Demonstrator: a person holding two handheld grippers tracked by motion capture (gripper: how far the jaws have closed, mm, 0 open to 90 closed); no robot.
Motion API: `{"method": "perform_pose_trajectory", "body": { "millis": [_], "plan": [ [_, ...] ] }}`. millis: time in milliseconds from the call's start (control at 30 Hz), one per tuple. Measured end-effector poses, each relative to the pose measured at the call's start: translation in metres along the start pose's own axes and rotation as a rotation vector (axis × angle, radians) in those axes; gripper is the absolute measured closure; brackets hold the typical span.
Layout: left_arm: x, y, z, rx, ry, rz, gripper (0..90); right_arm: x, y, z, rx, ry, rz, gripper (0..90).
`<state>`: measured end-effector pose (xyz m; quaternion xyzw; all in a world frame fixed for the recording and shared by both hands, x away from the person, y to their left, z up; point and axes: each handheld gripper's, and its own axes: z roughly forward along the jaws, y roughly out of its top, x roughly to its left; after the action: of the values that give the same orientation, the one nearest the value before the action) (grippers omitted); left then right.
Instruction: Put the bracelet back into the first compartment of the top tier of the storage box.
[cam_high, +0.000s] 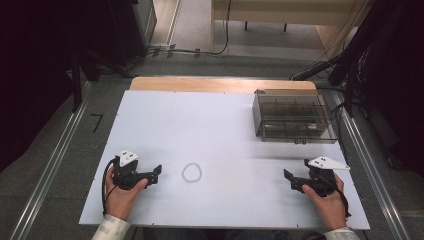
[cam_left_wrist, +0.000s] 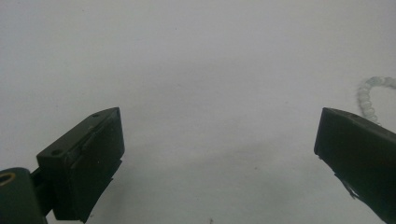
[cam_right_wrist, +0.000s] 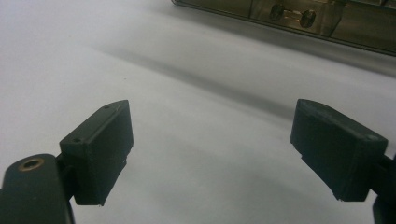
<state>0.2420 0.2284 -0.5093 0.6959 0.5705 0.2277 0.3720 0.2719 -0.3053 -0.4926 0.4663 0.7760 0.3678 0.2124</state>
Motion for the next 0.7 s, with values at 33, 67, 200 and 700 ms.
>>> {"method": "perform_pose_trajectory", "body": {
  "millis": [33,67,200,700],
  "plan": [
    [0.000,0.000,0.000,0.000,-0.004,0.000,2.2,0.000,0.000,0.000,0.001,-0.001,0.001,11.3],
    [0.000,0.000,0.000,0.000,-0.006,0.000,2.2,0.000,0.000,-0.001,0.002,0.001,0.001,11.3],
    [-0.001,0.001,0.000,0.003,-0.007,0.000,2.2,0.000,-0.001,-0.001,0.010,-0.001,0.008,11.4],
    [-0.003,0.000,-0.001,0.012,-0.023,0.017,2.2,0.010,0.001,-0.002,0.013,0.041,-0.006,12.3]
  ]
}}
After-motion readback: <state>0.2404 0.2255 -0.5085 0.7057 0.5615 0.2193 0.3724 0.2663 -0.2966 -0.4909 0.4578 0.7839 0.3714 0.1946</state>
